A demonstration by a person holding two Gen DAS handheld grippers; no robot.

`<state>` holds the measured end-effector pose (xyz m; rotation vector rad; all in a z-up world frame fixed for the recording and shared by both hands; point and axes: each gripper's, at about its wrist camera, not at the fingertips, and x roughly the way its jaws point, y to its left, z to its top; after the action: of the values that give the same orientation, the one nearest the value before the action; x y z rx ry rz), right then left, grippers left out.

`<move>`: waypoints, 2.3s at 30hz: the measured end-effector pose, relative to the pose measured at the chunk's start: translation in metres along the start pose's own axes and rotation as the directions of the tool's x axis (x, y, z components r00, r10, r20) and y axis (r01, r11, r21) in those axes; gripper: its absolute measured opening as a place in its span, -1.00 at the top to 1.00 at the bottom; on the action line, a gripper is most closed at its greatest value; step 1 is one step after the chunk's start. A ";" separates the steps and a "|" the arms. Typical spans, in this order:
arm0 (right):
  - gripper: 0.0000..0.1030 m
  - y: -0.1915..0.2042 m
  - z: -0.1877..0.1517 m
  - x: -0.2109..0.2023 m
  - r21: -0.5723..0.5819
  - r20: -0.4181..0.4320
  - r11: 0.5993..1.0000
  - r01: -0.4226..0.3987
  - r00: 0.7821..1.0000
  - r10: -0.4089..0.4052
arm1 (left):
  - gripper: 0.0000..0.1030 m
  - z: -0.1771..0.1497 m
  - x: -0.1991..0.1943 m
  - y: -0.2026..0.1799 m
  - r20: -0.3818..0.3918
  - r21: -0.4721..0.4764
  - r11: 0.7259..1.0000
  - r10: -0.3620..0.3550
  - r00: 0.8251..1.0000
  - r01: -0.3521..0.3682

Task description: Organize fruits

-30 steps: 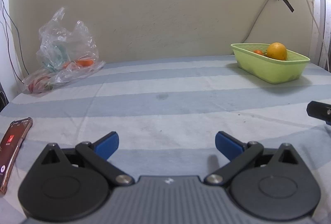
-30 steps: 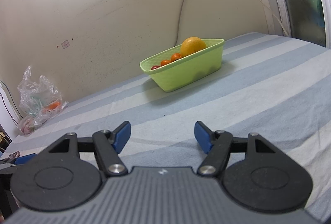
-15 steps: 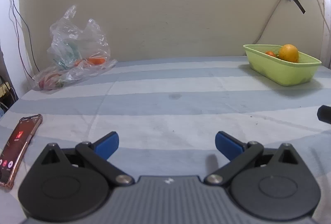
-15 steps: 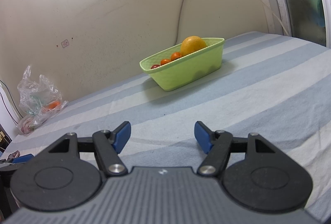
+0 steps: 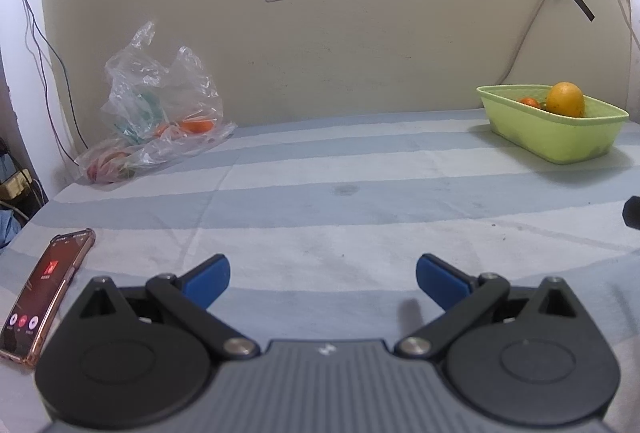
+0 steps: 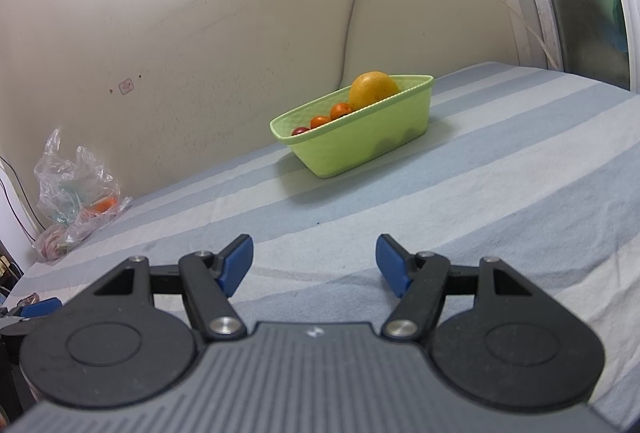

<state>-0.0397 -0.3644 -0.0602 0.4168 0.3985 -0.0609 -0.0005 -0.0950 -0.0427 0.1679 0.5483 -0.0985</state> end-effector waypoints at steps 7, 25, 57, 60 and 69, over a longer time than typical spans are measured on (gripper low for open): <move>-0.36 0.000 0.000 0.000 0.001 0.000 1.000 -0.001 1.000 0.001 | -1.00 0.000 0.000 -0.001 -0.001 0.002 1.000 0.006 1.000 -0.006; -0.38 0.000 0.000 -0.001 -0.001 0.004 1.000 0.000 1.000 0.000 | -1.00 -0.002 -0.001 0.001 -0.024 0.016 0.999 -0.049 0.999 0.049; -0.55 -0.007 0.016 -0.025 -0.010 -0.040 0.998 0.058 0.998 -0.058 | -1.00 0.013 -0.024 -0.010 -0.114 0.004 0.986 -0.164 0.980 0.165; -0.58 -0.003 0.016 -0.027 -0.017 -0.042 0.999 0.042 0.998 -0.043 | -1.00 0.015 -0.031 -0.013 -0.094 0.027 0.988 -0.150 0.984 0.154; -0.58 0.003 0.015 -0.026 -0.006 -0.057 1.000 0.015 0.998 -0.015 | -1.00 0.016 -0.037 -0.010 -0.085 0.031 0.993 -0.114 0.990 0.117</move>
<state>-0.0579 -0.3687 -0.0360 0.4110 0.4575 -0.0627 -0.0246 -0.1061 -0.0110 0.1758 0.6399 -0.2148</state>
